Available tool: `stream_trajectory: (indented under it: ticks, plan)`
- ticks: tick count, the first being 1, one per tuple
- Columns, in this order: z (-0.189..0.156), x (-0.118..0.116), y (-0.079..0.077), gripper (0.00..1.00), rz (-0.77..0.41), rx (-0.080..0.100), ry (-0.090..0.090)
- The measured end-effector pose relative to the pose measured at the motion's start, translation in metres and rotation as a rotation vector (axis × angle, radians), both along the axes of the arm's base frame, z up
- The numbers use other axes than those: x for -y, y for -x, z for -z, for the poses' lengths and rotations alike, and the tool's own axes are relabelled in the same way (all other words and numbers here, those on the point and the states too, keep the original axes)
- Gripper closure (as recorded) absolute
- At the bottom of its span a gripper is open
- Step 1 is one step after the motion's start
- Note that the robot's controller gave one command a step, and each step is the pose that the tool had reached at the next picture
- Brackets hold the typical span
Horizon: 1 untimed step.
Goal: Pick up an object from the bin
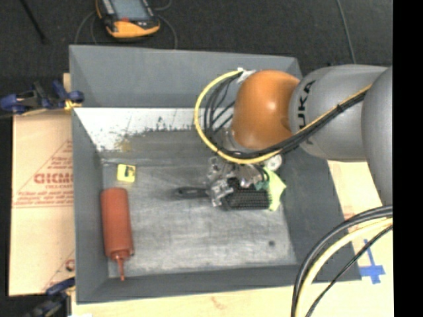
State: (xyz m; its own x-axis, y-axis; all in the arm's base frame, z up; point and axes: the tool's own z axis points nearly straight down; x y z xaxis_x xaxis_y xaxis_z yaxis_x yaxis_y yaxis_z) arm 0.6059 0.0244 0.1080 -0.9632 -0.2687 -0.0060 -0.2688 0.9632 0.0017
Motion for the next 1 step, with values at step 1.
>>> stream_trajectory:
  ticks: [1]
  plan:
    - [0.0349,0.0322,0.0025,1.0,0.381,-0.001,-0.002]
